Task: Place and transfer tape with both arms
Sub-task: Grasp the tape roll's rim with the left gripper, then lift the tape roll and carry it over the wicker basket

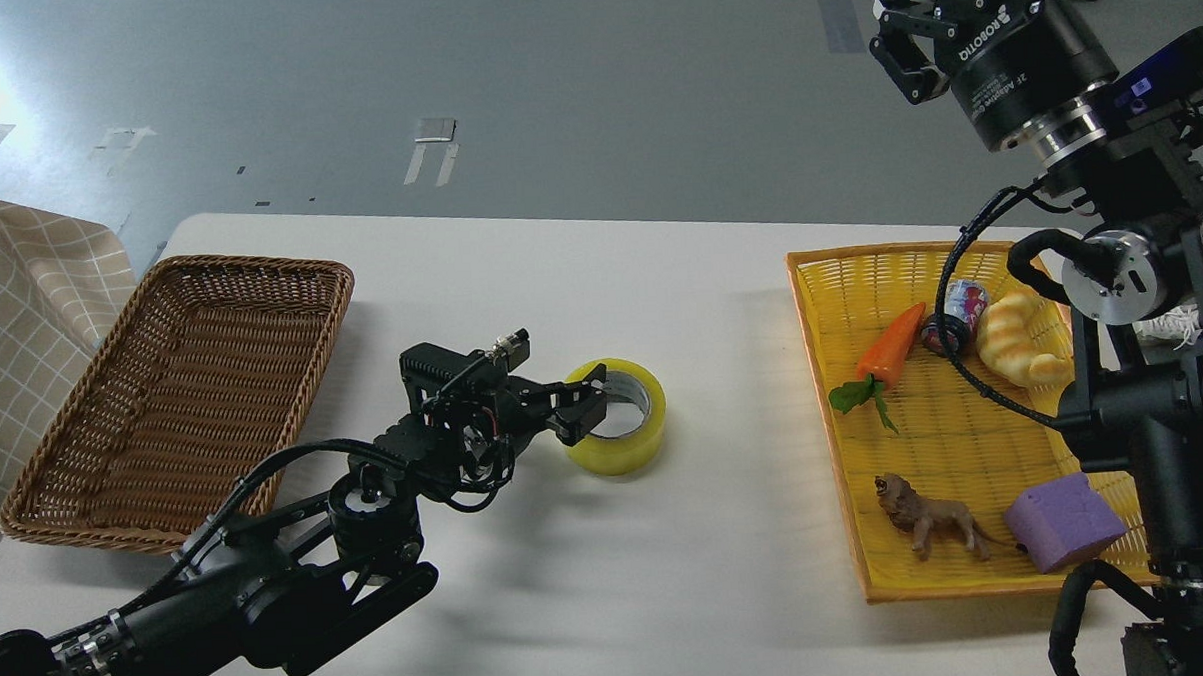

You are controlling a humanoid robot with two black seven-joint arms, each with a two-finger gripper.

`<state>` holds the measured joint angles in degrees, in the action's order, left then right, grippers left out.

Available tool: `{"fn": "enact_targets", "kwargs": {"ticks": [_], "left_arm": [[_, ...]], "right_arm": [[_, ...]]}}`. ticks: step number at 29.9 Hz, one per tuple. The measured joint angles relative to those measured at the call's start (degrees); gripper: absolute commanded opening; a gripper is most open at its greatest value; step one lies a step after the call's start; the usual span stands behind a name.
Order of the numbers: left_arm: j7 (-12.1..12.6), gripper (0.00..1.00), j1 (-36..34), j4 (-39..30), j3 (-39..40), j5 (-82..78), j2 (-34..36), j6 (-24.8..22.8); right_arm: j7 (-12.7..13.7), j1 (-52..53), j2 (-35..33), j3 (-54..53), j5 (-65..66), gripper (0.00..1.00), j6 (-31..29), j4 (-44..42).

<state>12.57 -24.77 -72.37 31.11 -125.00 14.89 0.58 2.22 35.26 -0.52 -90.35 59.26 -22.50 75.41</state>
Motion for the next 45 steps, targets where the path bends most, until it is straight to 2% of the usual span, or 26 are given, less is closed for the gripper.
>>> {"fn": "enact_targets", "kwargs": {"ticks": [12, 16, 27, 29, 31, 34, 39, 43, 45], "left_arm": [[-0.51, 0.96, -0.41, 0.12, -0.01, 0.0, -0.95, -1.68], [-1.2, 0.87, -0.51, 0.19, -0.02, 0.0, -1.06, -2.19], [-1.49, 0.87, -0.7, 0.99, -0.02, 0.0, -0.73, -5.2], [-1.54, 0.77, -0.69, 1.11, -0.01, 0.0, -0.78, -5.37], [-1.8, 0.56, -0.66, 1.15, 0.0, 0.0, -0.93, -5.61], [-1.99, 0.34, -0.64, 1.18, 0.0, 0.01, -0.94, -6.55], [-2.0, 0.22, -1.17, 1.18, 0.02, 2.57, -0.66, -8.63], [-2.0, 0.0, -1.41, 1.16, 0.02, 3.08, -0.52, -9.38], [-2.0, 0.0, -1.58, 0.99, 0.02, 3.17, -0.49, -9.87]], "right_arm": [[0.0, -0.65, -0.52, -0.01, 0.0, 1.0, 0.15, -0.63], [0.0, -0.84, -0.53, -0.01, 0.01, 1.0, 0.49, -0.79], [0.01, -1.11, -1.11, -0.08, 0.05, 1.0, 0.79, -1.23], [0.01, -1.15, -1.19, -0.09, 0.05, 1.0, 0.79, -1.24], [0.01, -1.2, -1.4, -0.09, 0.05, 1.0, 0.85, -1.37], [0.01, -1.31, -1.59, -0.1, 0.05, 1.0, 0.88, -1.61], [0.01, -1.35, -1.67, -0.1, 0.05, 1.0, 0.89, -1.67], [0.01, -1.57, -1.67, -0.1, 0.06, 1.0, 0.96, -1.68], [0.01, -1.68, -1.66, -0.1, 0.06, 1.0, 1.02, -1.68]]}}
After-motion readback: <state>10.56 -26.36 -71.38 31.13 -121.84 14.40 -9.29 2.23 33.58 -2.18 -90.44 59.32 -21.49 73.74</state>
